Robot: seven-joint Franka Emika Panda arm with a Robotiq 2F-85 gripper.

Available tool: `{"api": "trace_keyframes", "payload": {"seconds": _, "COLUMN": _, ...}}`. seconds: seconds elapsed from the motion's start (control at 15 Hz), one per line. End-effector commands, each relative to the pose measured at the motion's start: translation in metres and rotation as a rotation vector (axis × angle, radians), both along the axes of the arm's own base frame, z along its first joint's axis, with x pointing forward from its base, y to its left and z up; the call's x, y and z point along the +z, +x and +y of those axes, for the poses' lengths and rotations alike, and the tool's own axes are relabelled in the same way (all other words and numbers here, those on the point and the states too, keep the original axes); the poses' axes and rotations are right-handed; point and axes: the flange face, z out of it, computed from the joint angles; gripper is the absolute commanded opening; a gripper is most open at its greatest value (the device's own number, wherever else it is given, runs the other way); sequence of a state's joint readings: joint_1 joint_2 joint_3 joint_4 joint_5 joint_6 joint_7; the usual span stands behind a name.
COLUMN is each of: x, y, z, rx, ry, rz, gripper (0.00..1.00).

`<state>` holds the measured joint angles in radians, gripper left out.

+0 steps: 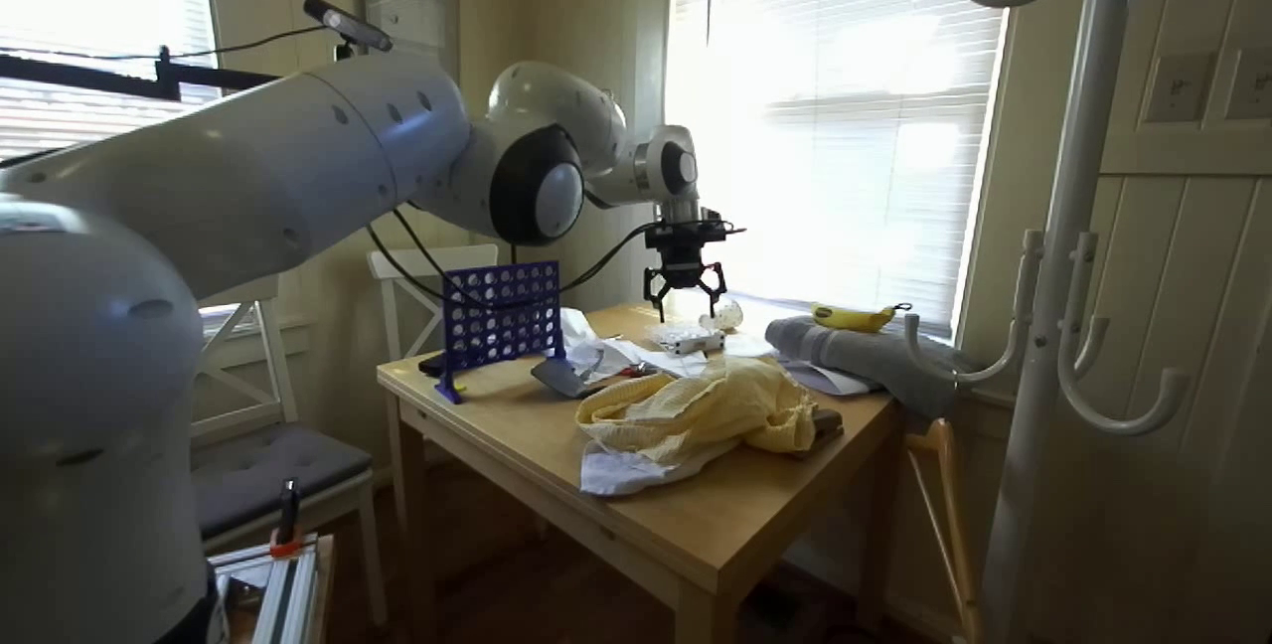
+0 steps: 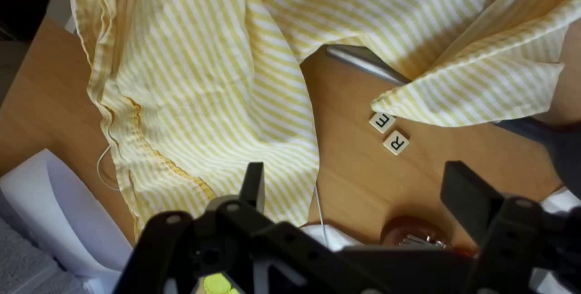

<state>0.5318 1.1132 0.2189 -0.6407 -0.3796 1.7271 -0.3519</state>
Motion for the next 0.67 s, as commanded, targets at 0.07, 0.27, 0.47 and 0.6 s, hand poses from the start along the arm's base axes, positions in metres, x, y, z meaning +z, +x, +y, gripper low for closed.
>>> {"api": "trace_keyframes", "payload": {"seconds": 0.07, "x": -0.026, "y": -0.001, "z": -0.014, "rx": 0.009, "ry": -0.135, "rz": 0.054, "gripper": 1.0}}
{"api": "trace_keyframes", "payload": {"seconds": 0.27, "x": -0.04, "y": -0.007, "z": -0.027, "rx": -0.025, "ry": -0.233, "rz": 0.108, "gripper": 1.0}}
{"api": "trace_keyframes", "payload": {"seconds": 0.47, "x": -0.043, "y": -0.005, "z": -0.028, "rx": -0.029, "ry": -0.225, "rz": 0.102, "gripper": 1.0}}
{"api": "trace_keyframes", "payload": {"seconds": 0.6, "x": -0.042, "y": -0.006, "z": -0.028, "rx": -0.03, "ry": -0.229, "rz": 0.105, "gripper": 1.0}}
